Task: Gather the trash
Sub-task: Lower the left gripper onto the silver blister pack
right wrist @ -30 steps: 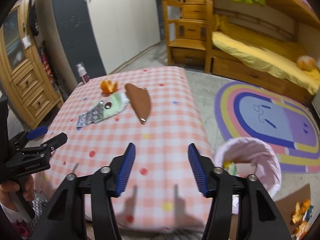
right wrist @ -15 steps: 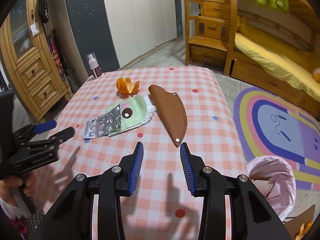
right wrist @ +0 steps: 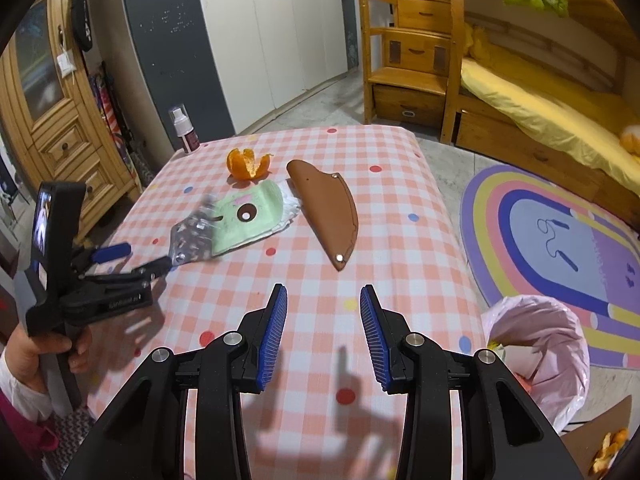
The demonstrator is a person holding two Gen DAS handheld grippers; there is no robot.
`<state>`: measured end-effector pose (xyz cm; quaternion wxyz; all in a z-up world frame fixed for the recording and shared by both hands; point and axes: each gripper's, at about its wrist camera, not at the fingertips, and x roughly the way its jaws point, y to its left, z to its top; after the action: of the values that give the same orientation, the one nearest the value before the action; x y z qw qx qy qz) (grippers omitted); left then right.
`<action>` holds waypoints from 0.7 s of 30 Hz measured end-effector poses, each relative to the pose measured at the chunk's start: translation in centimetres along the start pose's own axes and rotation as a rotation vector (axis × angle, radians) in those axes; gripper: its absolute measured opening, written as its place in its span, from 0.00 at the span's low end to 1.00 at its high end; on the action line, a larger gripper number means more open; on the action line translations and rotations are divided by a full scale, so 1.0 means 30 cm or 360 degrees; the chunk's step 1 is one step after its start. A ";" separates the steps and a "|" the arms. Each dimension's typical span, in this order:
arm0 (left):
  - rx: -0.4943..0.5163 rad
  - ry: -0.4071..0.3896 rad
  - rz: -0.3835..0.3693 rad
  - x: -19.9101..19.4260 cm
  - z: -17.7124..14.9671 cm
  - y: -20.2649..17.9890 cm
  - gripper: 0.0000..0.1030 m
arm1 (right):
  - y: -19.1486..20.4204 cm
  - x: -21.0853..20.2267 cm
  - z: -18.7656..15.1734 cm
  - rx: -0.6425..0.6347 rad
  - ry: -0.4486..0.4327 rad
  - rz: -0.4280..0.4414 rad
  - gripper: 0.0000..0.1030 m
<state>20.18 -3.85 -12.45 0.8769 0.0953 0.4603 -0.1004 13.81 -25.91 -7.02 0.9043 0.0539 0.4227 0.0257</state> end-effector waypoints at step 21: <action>0.0170 -0.0050 -0.0466 0.065 0.135 -0.070 0.60 | -0.117 -0.094 -0.060 0.0123 -0.0035 -0.0059 0.38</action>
<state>23.91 -7.09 -11.97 0.8537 0.0721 0.4495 -0.2529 10.62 -29.52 -6.46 0.9065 0.0812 0.4143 -0.0078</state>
